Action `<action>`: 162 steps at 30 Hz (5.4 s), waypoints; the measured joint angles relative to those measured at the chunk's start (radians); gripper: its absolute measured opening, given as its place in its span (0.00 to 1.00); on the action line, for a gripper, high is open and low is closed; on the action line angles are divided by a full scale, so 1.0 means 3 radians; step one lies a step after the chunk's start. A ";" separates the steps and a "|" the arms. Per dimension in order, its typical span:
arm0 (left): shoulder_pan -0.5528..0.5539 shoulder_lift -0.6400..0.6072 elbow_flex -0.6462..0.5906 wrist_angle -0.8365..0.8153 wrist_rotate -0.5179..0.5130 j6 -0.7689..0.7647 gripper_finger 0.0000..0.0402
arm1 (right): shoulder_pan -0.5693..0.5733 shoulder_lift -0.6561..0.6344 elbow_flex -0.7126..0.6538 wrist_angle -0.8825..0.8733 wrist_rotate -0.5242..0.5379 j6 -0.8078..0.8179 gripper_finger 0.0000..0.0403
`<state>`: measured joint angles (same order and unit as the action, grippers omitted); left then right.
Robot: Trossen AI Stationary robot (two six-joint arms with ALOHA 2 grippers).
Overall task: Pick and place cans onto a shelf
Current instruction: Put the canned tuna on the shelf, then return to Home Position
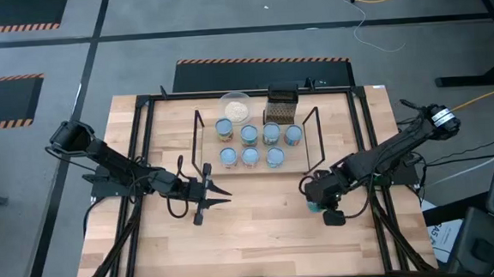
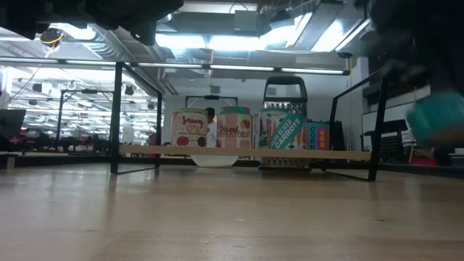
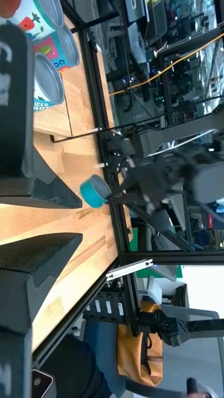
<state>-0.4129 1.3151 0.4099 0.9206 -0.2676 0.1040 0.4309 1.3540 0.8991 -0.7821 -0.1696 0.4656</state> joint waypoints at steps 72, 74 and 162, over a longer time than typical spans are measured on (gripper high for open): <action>0.0000 0.0000 0.0001 -0.0025 0.0001 0.0001 0.17 | -0.1158 0.0724 0.0513 -0.0147 0.1115 -0.1230 0.16; 0.0000 0.0000 0.0001 -0.0025 0.0001 0.0001 0.17 | -0.1158 0.0724 0.0513 -0.0138 0.1115 -0.1221 0.18; 0.1573 -0.4247 -0.0017 -0.3764 0.0763 0.0176 0.17 | -0.1157 -0.2640 0.0512 -0.0454 0.1079 -0.1217 0.18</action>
<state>0.0589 0.0412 0.4049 -0.2084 -0.0389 0.1566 0.0837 0.5621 1.0527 -0.9184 0.1540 0.1005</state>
